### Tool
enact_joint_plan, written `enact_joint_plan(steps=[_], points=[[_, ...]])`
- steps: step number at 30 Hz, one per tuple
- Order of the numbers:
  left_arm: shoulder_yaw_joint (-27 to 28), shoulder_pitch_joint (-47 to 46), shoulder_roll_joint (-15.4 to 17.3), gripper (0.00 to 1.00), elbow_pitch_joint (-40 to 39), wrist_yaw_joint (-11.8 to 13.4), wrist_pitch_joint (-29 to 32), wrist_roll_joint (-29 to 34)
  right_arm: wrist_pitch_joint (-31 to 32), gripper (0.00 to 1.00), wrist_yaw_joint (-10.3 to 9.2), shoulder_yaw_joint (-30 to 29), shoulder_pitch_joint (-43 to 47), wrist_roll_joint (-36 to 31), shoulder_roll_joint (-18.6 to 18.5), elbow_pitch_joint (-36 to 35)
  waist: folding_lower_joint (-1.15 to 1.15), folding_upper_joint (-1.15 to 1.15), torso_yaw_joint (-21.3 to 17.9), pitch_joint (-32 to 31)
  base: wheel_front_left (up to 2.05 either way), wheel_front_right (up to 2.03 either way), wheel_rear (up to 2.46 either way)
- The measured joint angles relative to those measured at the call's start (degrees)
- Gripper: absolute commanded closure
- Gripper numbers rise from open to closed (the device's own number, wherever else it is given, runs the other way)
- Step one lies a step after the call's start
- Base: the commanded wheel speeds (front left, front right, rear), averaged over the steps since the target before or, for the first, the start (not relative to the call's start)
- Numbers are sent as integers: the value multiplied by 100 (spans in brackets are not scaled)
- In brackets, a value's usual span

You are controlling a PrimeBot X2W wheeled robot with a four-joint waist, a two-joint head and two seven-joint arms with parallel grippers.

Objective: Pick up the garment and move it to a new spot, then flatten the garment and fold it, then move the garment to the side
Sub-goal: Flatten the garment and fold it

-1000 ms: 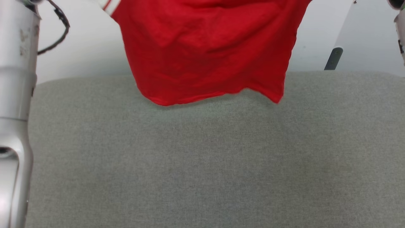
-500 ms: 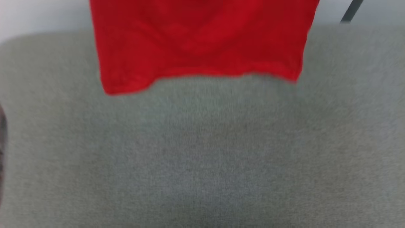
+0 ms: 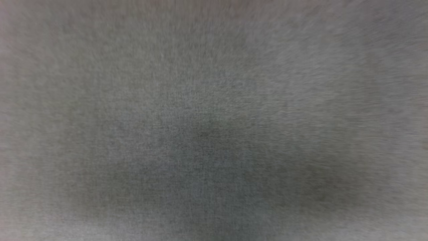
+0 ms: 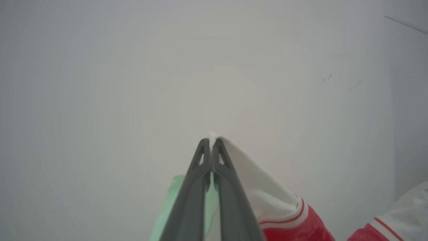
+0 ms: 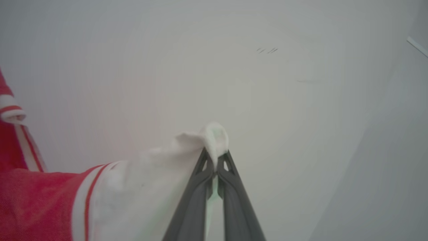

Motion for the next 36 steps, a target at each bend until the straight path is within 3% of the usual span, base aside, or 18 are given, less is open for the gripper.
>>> enact_joint_plan(steps=[4,9,18,25,30,36], points=[[309,-198,-34,100,-22,-101,-158,-102,-18,100,0,-180,80,-386,-71,-851,0,0,104,582,0,0,0],[901,135,-4,100,-656,-158,-181,36,-16,100,0,-207,463,-516,-71,-1339,0,0,264,1236,0,0,0],[1552,1146,-238,100,-769,-313,-182,430,-15,100,0,-54,1177,-151,-124,-1456,0,0,589,1887,0,0,0],[1289,1641,-271,100,-76,-458,-164,556,-15,100,0,556,1675,662,-441,-1617,0,0,731,1570,0,0,0],[1002,2429,-194,100,272,-479,3,338,-15,100,0,1063,2666,1458,-898,-1718,0,0,795,1068,0,0,0],[447,3847,-83,100,74,-486,179,-104,-15,100,0,1294,4220,2393,-1359,-1975,0,0,813,279,0,0,0]])
